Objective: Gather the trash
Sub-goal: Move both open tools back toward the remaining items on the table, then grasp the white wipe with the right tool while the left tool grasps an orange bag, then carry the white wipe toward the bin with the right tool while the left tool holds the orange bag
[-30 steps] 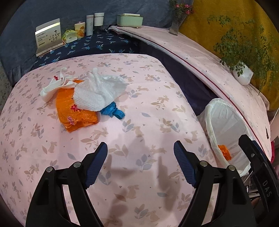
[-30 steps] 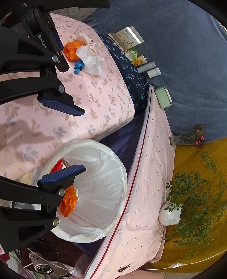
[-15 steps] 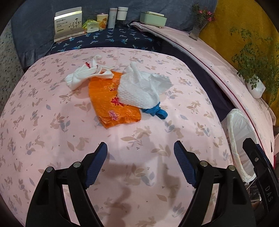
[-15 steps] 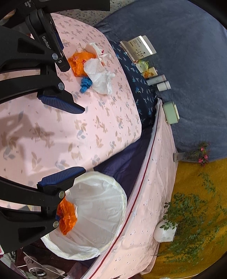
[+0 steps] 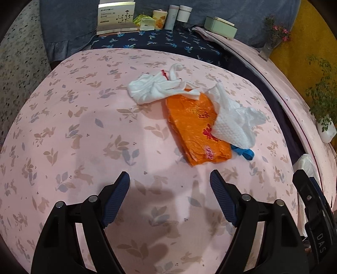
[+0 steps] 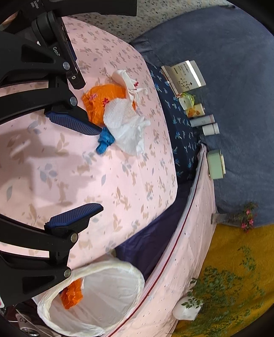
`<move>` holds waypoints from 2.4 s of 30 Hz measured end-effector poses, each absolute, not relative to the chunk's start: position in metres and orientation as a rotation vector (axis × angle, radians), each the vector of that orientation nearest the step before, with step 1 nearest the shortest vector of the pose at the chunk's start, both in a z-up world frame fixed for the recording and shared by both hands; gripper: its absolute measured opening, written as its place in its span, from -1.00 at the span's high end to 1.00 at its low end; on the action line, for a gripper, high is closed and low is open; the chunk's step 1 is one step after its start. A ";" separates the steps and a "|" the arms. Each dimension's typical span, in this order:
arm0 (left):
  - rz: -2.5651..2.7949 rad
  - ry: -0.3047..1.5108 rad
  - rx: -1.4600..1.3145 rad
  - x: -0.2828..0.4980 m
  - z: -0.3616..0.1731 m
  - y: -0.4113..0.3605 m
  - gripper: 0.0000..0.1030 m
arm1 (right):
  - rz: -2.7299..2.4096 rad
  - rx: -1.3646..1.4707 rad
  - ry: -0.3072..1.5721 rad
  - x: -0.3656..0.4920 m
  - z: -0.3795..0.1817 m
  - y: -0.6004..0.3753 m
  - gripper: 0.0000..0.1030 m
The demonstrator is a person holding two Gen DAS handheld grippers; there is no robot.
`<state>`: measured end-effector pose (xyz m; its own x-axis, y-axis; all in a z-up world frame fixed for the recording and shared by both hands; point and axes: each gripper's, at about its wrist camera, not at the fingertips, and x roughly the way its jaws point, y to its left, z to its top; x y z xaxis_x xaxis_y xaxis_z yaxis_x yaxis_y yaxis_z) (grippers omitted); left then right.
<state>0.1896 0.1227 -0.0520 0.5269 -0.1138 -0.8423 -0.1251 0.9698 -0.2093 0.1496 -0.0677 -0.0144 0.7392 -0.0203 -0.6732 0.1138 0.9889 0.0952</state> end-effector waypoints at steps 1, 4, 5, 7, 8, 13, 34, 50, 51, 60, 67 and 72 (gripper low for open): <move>0.023 1.022 -0.261 0.191 -0.053 0.127 -0.45 | -0.068 0.130 0.739 0.153 -0.015 -0.064 -0.25; 0.054 1.030 -0.289 0.197 -0.055 0.139 -0.45 | -0.045 0.136 0.753 0.165 -0.019 -0.056 -0.25; 0.057 1.032 -0.299 0.199 -0.056 0.143 -0.45 | -0.038 0.138 0.758 0.169 -0.020 -0.052 -0.25; 0.060 1.032 -0.304 0.202 -0.056 0.148 -0.45 | -0.030 0.135 0.767 0.178 -0.023 -0.046 -0.25; 0.061 1.031 -0.299 0.205 -0.056 0.149 -0.45 | -0.025 0.132 0.772 0.181 -0.024 -0.043 -0.25; 0.062 1.028 -0.301 0.215 -0.056 0.153 -0.45 | -0.010 0.116 0.787 0.200 -0.032 -0.031 -0.24; -0.088 1.026 -0.263 0.258 -0.067 0.107 -0.58 | -0.010 0.154 0.813 0.239 -0.053 -0.045 0.92; -0.170 1.008 -0.189 0.244 -0.064 0.064 0.52 | -0.097 0.222 0.776 0.199 -0.044 -0.095 0.92; -0.173 1.004 -0.184 0.241 -0.062 0.062 0.53 | -0.099 0.224 0.770 0.196 -0.042 -0.097 0.92; -0.209 0.961 -0.163 0.210 -0.034 0.040 0.60 | -0.125 0.235 0.689 0.166 -0.009 -0.118 0.93; -0.251 0.902 -0.144 0.188 0.001 0.018 0.61 | -0.149 0.265 0.614 0.137 0.021 -0.145 0.93; -0.290 0.860 -0.120 0.173 0.022 -0.003 0.61 | -0.172 0.274 0.558 0.117 0.043 -0.165 0.93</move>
